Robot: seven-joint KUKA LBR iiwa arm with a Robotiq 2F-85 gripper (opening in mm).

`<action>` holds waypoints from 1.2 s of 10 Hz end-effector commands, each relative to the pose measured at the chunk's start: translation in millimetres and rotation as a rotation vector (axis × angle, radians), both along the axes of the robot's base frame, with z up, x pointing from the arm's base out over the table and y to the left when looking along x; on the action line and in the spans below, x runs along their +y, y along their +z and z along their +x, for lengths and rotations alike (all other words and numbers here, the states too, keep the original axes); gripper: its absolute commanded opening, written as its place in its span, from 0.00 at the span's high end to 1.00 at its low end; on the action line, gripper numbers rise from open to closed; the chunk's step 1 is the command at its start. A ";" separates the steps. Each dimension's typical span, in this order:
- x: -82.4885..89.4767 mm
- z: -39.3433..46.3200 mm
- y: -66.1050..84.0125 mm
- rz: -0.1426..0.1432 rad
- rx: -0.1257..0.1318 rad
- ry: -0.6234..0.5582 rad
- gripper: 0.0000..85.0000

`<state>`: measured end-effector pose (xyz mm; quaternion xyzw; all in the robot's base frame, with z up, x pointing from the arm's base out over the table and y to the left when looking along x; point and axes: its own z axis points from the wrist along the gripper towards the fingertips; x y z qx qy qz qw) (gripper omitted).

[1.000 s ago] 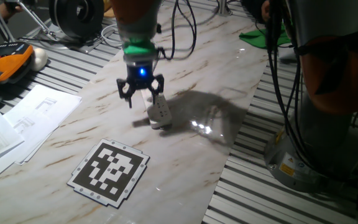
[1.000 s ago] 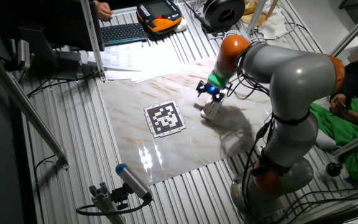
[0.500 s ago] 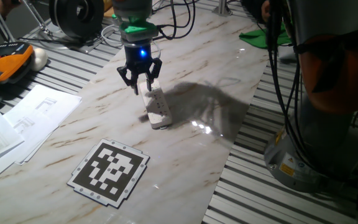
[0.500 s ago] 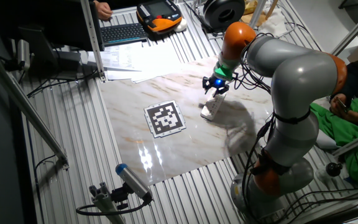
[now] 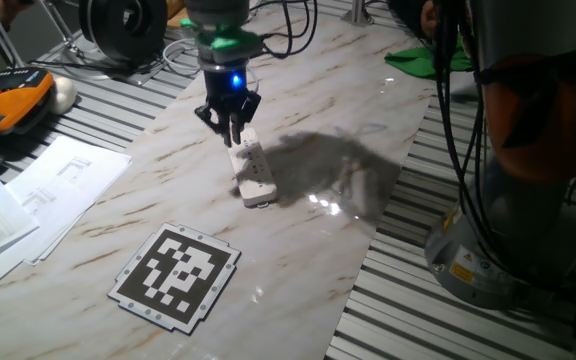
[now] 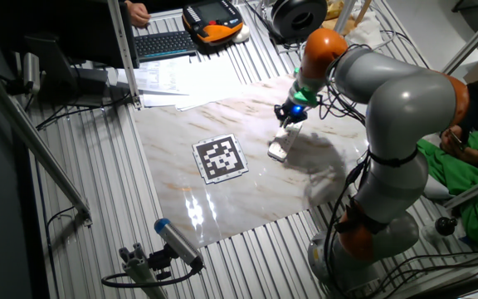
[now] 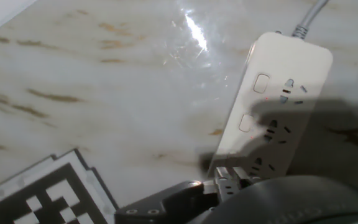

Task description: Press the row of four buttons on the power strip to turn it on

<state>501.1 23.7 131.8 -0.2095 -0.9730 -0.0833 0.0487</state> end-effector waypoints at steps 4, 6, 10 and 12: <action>-2.5 -7.5 4.9 -0.026 -0.022 0.190 1.00; -2.5 -9.7 5.7 -0.029 -0.027 0.229 1.00; -1.4 -12.6 5.6 -0.048 -0.039 0.243 1.00; 2.6 -15.9 2.8 -0.040 -0.036 0.246 1.00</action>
